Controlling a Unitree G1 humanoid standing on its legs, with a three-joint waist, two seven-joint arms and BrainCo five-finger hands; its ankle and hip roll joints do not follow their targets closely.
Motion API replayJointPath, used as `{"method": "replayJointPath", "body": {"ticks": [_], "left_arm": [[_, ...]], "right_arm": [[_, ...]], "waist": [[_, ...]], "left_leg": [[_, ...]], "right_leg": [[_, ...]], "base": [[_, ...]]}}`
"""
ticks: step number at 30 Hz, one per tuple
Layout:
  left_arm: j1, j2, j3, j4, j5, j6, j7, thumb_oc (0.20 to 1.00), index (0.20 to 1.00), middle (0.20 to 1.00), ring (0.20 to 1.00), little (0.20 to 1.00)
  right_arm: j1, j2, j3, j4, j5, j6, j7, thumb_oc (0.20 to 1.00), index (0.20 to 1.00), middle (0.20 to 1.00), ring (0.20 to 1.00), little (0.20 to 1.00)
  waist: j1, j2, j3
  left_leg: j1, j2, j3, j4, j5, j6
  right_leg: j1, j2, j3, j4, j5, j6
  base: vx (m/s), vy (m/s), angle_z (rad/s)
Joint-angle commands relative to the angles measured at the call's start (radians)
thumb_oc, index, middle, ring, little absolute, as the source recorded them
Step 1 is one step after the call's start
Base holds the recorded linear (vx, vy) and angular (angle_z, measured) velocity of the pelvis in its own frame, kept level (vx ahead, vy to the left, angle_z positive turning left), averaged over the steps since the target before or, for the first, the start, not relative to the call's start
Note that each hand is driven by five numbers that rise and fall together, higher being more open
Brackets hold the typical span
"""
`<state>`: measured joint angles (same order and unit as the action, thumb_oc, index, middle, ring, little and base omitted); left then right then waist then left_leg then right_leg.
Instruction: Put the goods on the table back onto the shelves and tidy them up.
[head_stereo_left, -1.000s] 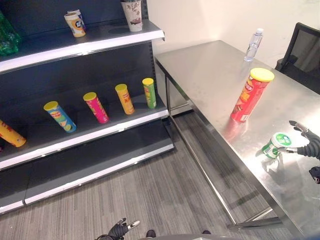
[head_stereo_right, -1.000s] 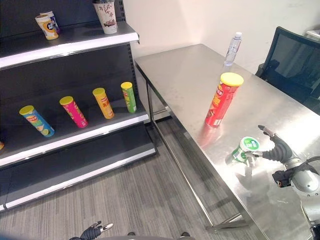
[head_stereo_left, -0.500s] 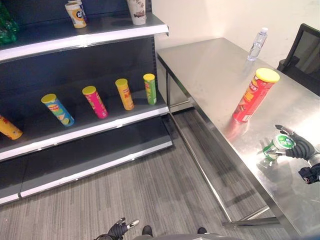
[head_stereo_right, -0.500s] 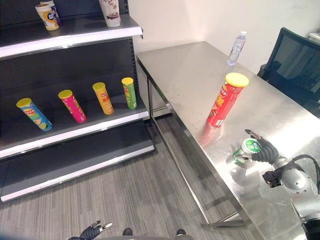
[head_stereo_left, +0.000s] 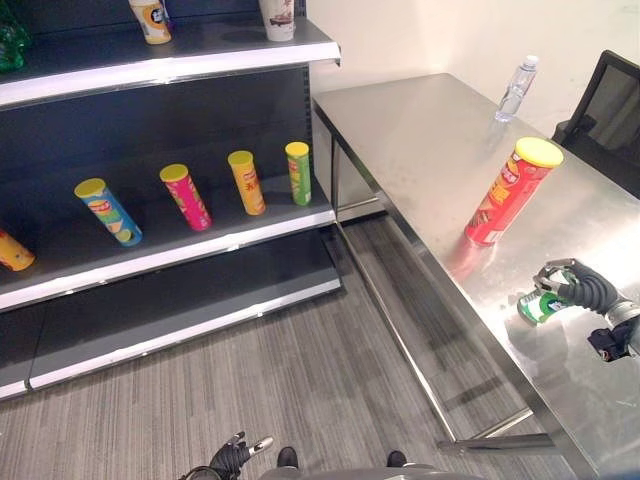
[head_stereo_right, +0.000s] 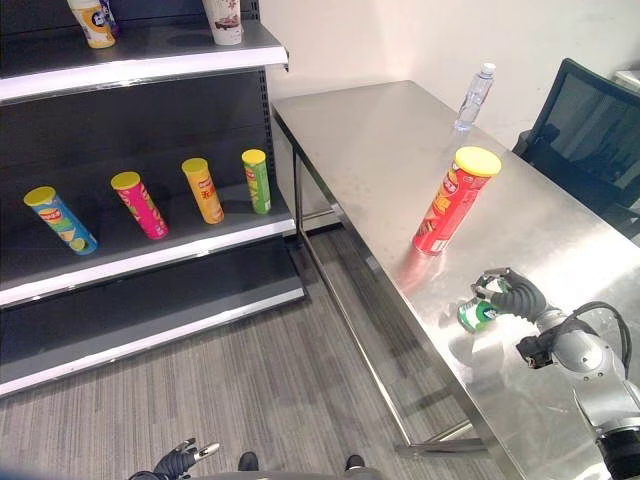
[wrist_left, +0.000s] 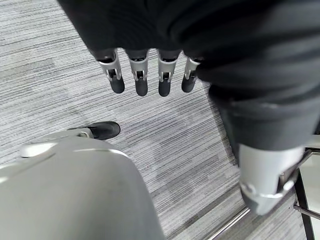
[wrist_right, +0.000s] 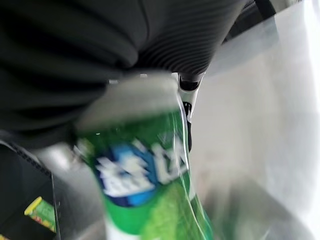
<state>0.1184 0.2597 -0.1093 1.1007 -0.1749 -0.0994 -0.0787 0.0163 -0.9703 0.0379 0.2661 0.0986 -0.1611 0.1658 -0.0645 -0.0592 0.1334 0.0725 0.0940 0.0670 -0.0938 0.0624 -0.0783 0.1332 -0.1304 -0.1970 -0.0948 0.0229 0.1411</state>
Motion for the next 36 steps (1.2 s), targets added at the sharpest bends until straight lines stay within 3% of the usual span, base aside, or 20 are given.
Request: {"method": "replayJointPath", "body": {"ticks": [1,7,9,14,24,27,29,31,32,34,36], "left_arm": [[-0.066,0.046,0.014,0.017,0.019,-0.024,0.008,1.0,1.0,1.0,1.0,1.0],[-0.069,0.044,0.016,0.006,0.019,-0.026,0.013,1.0,1.0,1.0,1.0,1.0],[-0.067,0.044,0.019,-0.013,0.025,-0.031,0.01,1.0,1.0,1.0,1.0,1.0],[-0.071,0.044,0.018,-0.023,0.024,-0.036,0.007,1.0,1.0,1.0,1.0,1.0],[-0.056,0.047,0.02,-0.047,0.018,-0.045,0.004,1.0,1.0,1.0,1.0,1.0],[-0.058,0.045,0.019,-0.055,-0.014,-0.048,0.014,1.0,1.0,1.0,1.0,1.0],[-0.067,0.043,0.015,-0.075,-0.045,-0.052,0.024,1.0,1.0,1.0,1.0,1.0],[-0.068,0.038,0.017,-0.08,-0.057,-0.053,0.027,1.0,1.0,1.0,1.0,1.0],[-0.061,0.032,0.024,-0.075,-0.064,-0.056,0.033,1.0,1.0,1.0,1.0,1.0],[-0.059,0.035,0.026,-0.06,-0.065,-0.061,0.044,1.0,1.0,1.0,1.0,1.0],[-0.061,0.045,0.026,-0.051,-0.051,-0.058,0.053,1.0,1.0,1.0,1.0,1.0]], "right_arm": [[-0.061,-0.038,-0.018,-0.026,0.009,-0.028,-0.023,0.2,0.2,0.2,0.2,0.2],[-0.028,-0.047,-0.085,-0.071,0.019,-0.031,-0.035,0.2,0.2,0.2,0.2,0.2],[0.01,-0.064,-0.197,-0.209,0.065,-0.05,-0.032,0.2,0.2,0.2,0.2,0.2],[0.001,-0.069,-0.244,-0.322,0.109,-0.073,-0.024,0.2,0.2,0.2,0.2,0.2],[-0.137,-0.098,-0.204,-0.508,0.185,-0.109,0.017,0.2,0.2,0.2,0.2,0.2],[-0.233,-0.093,-0.159,-0.518,0.183,-0.124,-0.012,0.2,0.2,0.2,0.2,0.2],[-0.296,-0.097,-0.139,-0.507,0.154,-0.138,-0.052,0.2,0.2,0.2,0.2,0.2],[-0.317,-0.111,-0.128,-0.496,0.123,-0.142,-0.073,0.2,0.2,0.2,0.2,0.2],[-0.339,-0.141,-0.115,-0.487,0.07,-0.14,-0.093,0.2,0.2,0.2,0.2,0.2],[-0.343,-0.166,-0.111,-0.486,0.056,-0.14,-0.11,0.2,0.2,0.2,0.2,0.2],[-0.303,-0.188,-0.141,-0.487,0.031,-0.143,-0.139,0.2,0.2,0.2,0.2,0.2]], "waist": [[0.039,-0.017,0.001],[0.036,-0.014,0.0],[0.027,-0.008,-0.006],[0.029,-0.001,-0.013],[0.055,0.007,-0.028],[0.076,0.0,0.005],[0.096,-0.009,0.047],[0.101,-0.01,0.054],[0.105,-0.004,0.049],[0.105,-0.009,0.045],[0.098,-0.006,0.034]], "left_leg": [[0.063,0.022,0.062,0.007,-0.082,-0.035],[0.065,0.022,0.064,0.007,-0.083,-0.035],[0.065,0.025,0.064,0.007,-0.082,-0.035],[0.063,0.028,0.062,0.007,-0.08,-0.037],[0.056,0.048,0.032,0.015,-0.071,-0.05],[-0.021,0.05,-0.008,0.162,-0.097,-0.054],[-0.116,0.027,-0.054,0.292,-0.099,-0.079],[-0.144,0.032,-0.072,0.315,-0.088,-0.092],[-0.137,0.073,-0.07,0.261,-0.082,-0.095],[-0.155,0.147,-0.065,0.199,-0.021,-0.098],[-0.187,0.217,-0.009,0.112,0.038,-0.102]], "right_leg": [[0.004,0.0,-0.005,0.01,-0.035,0.019],[0.004,0.001,-0.006,0.01,-0.035,0.019],[0.005,0.002,-0.006,0.011,-0.037,0.019],[0.007,0.005,-0.008,0.01,-0.043,0.017],[0.018,0.026,-0.015,0.008,-0.064,0.001],[0.021,0.027,-0.014,0.014,-0.076,-0.017],[0.02,0.019,-0.027,0.018,-0.079,-0.029],[0.023,0.016,-0.039,0.016,-0.08,-0.029],[0.034,0.008,-0.054,0.011,-0.083,-0.015],[0.029,-0.017,-0.072,0.014,-0.081,0.005],[0.024,-0.037,-0.087,0.014,-0.099,0.021]], "base": [[0.0,0.0,0.0],[0.0,0.0,0.0],[-0.01,-0.043,0.01],[0.0,0.0,0.0],[-0.01,-0.052,0.03],[-0.1,-0.083,0.11],[-0.12,-0.01,0.29],[-0.02,0.08,0.57],[0.07,0.188,0.6],[0.06,0.287,0.47],[0.05,0.288,0.24]]}}
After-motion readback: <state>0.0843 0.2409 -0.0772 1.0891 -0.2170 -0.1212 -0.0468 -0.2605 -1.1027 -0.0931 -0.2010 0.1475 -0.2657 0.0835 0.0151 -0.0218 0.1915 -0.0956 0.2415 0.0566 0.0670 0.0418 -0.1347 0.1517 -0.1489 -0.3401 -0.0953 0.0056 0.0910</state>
